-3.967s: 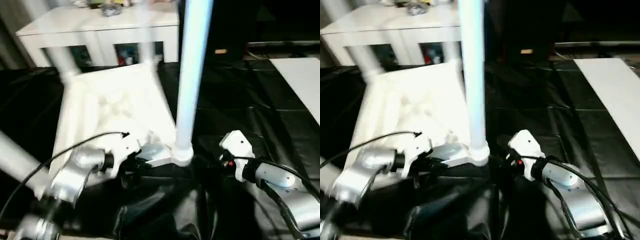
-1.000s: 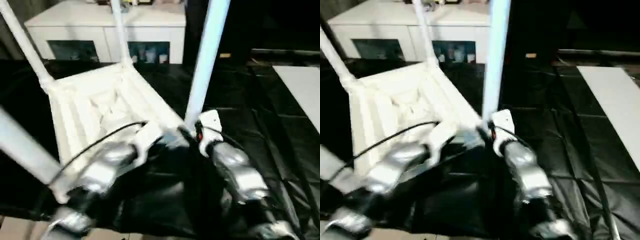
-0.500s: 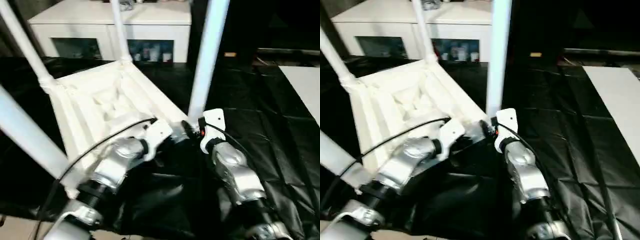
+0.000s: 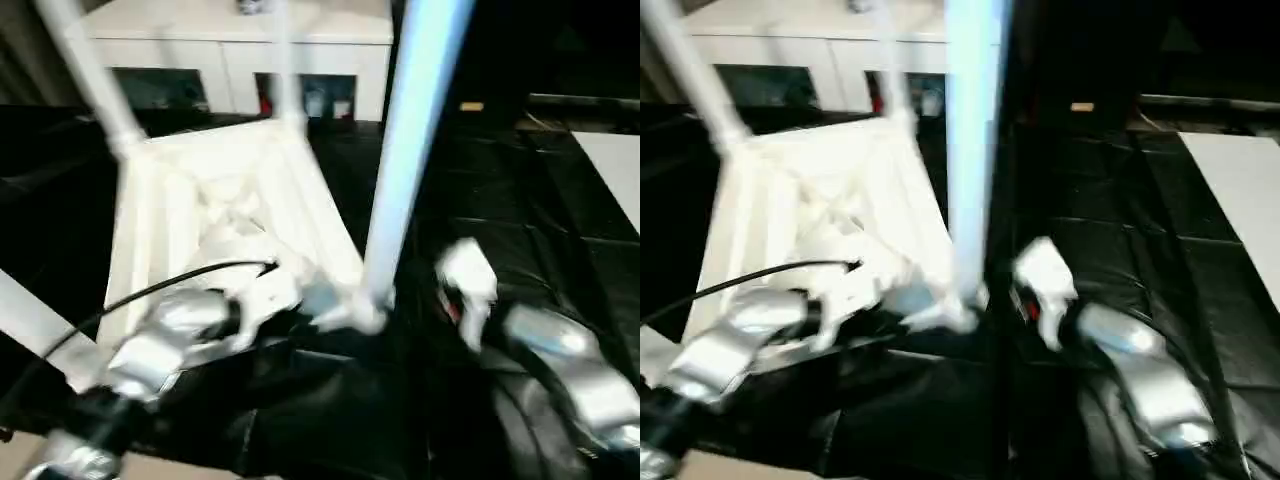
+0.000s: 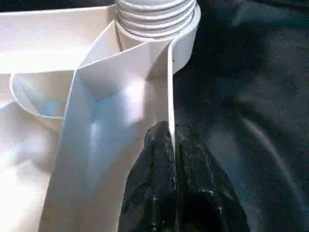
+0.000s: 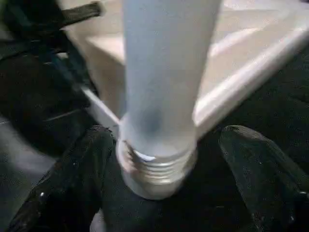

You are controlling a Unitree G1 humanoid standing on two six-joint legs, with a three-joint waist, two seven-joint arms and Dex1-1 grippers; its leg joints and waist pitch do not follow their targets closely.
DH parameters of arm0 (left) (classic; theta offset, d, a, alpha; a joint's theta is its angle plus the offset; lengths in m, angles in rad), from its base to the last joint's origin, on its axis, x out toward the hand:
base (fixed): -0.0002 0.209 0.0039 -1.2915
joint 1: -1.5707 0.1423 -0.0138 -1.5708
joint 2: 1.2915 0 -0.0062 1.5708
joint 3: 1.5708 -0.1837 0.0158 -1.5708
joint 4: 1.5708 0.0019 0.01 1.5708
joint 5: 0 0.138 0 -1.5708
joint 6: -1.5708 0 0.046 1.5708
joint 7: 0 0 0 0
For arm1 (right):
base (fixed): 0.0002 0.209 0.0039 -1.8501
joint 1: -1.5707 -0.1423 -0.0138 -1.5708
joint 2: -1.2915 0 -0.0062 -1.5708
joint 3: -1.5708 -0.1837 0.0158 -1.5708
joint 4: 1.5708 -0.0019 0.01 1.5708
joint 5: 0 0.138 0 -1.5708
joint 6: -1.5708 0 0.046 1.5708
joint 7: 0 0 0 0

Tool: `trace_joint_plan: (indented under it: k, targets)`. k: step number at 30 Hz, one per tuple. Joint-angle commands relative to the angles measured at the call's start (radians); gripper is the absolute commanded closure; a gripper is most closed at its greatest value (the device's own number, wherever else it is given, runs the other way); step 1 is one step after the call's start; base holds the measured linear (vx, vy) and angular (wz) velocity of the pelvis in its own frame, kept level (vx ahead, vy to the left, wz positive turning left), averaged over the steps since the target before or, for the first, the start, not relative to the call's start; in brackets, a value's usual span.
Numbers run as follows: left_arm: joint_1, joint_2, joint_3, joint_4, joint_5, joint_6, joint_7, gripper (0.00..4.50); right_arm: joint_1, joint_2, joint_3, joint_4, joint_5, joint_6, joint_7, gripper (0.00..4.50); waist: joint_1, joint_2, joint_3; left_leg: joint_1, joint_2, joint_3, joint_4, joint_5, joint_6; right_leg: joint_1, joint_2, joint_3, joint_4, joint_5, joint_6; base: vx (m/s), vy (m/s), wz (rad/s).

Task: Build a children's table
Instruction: Rotate leg to tighten

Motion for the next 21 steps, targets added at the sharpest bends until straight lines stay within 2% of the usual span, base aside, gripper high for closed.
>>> trace_joint_plan:
  k: [1,5,9,11,14,15,16,19,21]
  targets:
    - [0.02,0.019,-0.044,-0.015,0.005,0.009,-0.042,4.5,-0.025,0.006,0.019,0.011,-0.01,0.005,-0.002,0.62,0.0,-0.006,-0.05,0.004,0.054,-0.015,-0.074,-0.143,0.065,0.043,-0.079,0.047,-0.071,-0.117,-0.25,0.0,0.0,0.0]
    - [0.025,0.029,-0.045,-0.012,0.006,0.001,-0.041,4.5,-0.052,0.022,0.026,0.043,-0.013,0.004,-0.006,0.62,-0.001,-0.007,-0.052,0.005,0.051,-0.014,-0.072,-0.125,0.051,0.042,-0.076,0.048,-0.069,-0.107,-0.247,0.0,0.0,0.0]
    - [0.03,0.033,-0.039,-0.01,0.008,-0.005,-0.048,4.5,-0.082,0.03,0.05,0.099,-0.034,0.0,0.01,0.62,-0.001,-0.007,-0.055,0.001,0.049,-0.015,-0.07,-0.092,0.059,0.045,-0.076,0.046,-0.062,-0.052,-0.253,0.0,0.0,0.0]
    - [0.03,0.032,-0.035,-0.01,0.006,-0.003,-0.046,4.5,-0.086,0.027,0.071,0.112,-0.045,-0.005,0.031,0.62,-0.001,-0.01,-0.056,0.0,0.049,-0.015,-0.069,-0.082,0.064,0.046,-0.075,0.045,-0.06,-0.034,-0.259,0.0,0.0,0.0]
    - [0.029,0.032,-0.034,-0.007,0.007,-0.001,-0.042,4.5,-0.087,0.027,0.084,0.12,-0.055,-0.01,0.04,0.62,0.0,-0.009,-0.055,0.001,0.049,-0.014,-0.068,-0.083,0.066,0.046,-0.076,0.045,-0.061,-0.039,-0.261,0.0,0.0,0.0]
    - [0.027,0.033,-0.034,-0.005,0.008,-0.004,-0.038,4.5,-0.087,0.027,0.088,0.123,-0.055,-0.009,0.045,0.88,0.0,-0.009,-0.055,0.0,0.049,-0.015,-0.068,-0.084,0.066,0.047,-0.076,0.045,-0.061,-0.041,-0.26,0.0,0.0,0.0]
    - [0.026,0.034,-0.034,-0.004,0.005,-0.003,-0.036,4.5,-0.088,0.025,0.097,0.129,-0.058,-0.013,0.053,0.88,0.0,-0.014,-0.055,-0.001,0.05,-0.014,-0.069,-0.084,0.067,0.048,-0.076,0.045,-0.061,-0.043,-0.259,0.0,0.0,0.0]
    - [0.025,0.033,-0.031,-0.003,0.003,-0.004,-0.033,4.5,-0.097,0.037,0.09,0.144,-0.055,-0.018,0.043,1.01,0.0,-0.011,-0.054,0.0,0.05,-0.014,-0.069,-0.084,0.069,0.046,-0.076,0.046,-0.061,-0.053,-0.256,0.0,0.0,0.0]
    - [0.024,0.032,-0.03,-0.001,0.004,-0.006,-0.033,4.5,-0.103,0.044,0.083,0.151,-0.053,-0.021,0.036,1.28,0.0,-0.009,-0.054,0.001,0.05,-0.014,-0.069,-0.085,0.068,0.045,-0.076,0.045,-0.062,-0.055,-0.259,0.0,0.0,0.0]
